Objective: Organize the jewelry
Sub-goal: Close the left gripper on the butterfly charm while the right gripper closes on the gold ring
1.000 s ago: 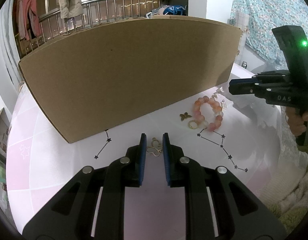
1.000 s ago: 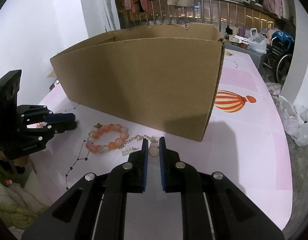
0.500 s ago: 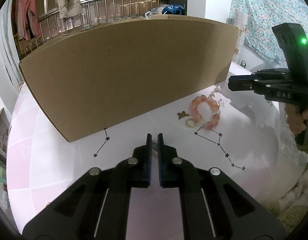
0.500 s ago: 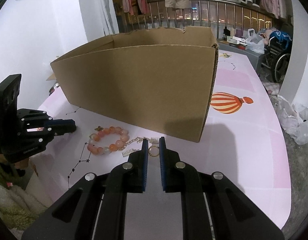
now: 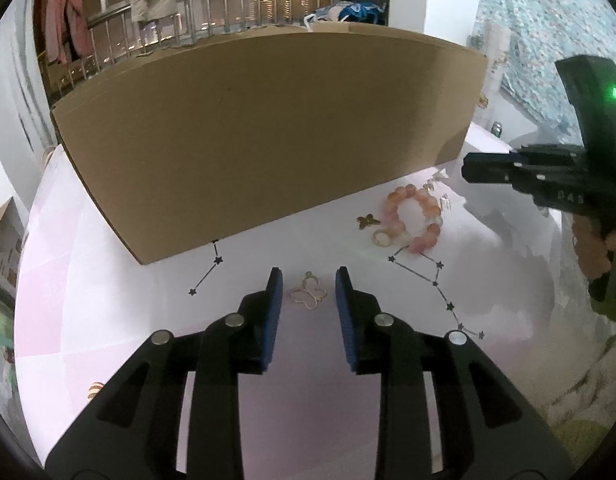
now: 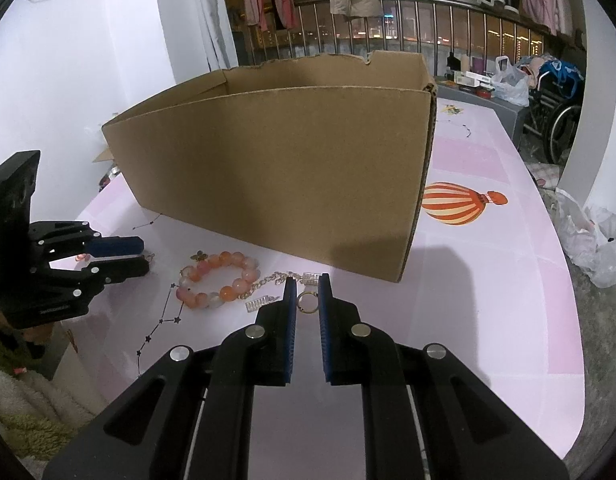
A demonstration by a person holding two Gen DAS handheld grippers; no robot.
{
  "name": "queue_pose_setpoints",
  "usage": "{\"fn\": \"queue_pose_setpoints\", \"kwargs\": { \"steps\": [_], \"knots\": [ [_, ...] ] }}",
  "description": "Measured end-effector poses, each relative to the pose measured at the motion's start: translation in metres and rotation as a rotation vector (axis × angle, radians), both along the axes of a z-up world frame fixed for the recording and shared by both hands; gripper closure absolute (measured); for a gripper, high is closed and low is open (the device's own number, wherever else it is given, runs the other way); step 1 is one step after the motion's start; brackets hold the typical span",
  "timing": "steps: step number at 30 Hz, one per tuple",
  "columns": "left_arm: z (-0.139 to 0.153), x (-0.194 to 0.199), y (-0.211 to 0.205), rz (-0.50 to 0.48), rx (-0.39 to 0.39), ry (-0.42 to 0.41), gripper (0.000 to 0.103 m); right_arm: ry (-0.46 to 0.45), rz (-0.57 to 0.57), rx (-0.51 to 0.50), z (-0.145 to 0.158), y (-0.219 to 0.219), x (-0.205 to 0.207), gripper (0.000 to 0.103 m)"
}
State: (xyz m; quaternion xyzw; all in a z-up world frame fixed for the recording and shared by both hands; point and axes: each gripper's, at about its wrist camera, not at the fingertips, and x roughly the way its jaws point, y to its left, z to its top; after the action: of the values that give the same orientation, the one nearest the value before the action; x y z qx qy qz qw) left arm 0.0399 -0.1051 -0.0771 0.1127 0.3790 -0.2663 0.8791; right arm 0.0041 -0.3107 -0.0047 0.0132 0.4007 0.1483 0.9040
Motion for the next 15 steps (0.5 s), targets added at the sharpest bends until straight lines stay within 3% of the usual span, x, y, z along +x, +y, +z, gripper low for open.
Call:
{"fn": "queue_pose_setpoints", "kwargs": {
  "steps": [7, 9, 15],
  "knots": [
    [-0.0013, -0.0016, -0.0047, 0.022, 0.012, -0.012, 0.080, -0.001, 0.000, 0.002, -0.0006, 0.0003, -0.0008, 0.092],
    [-0.0014, -0.0028, -0.0068, 0.014, 0.019, -0.016, 0.087, -0.003, 0.000, 0.001, -0.0004, 0.0002, -0.0006, 0.092],
    [-0.0010, -0.0031, -0.0060, 0.008, 0.024, -0.017, 0.088, -0.005, 0.000, 0.000, -0.0019, -0.0010, -0.0011, 0.092]
  ]
}}
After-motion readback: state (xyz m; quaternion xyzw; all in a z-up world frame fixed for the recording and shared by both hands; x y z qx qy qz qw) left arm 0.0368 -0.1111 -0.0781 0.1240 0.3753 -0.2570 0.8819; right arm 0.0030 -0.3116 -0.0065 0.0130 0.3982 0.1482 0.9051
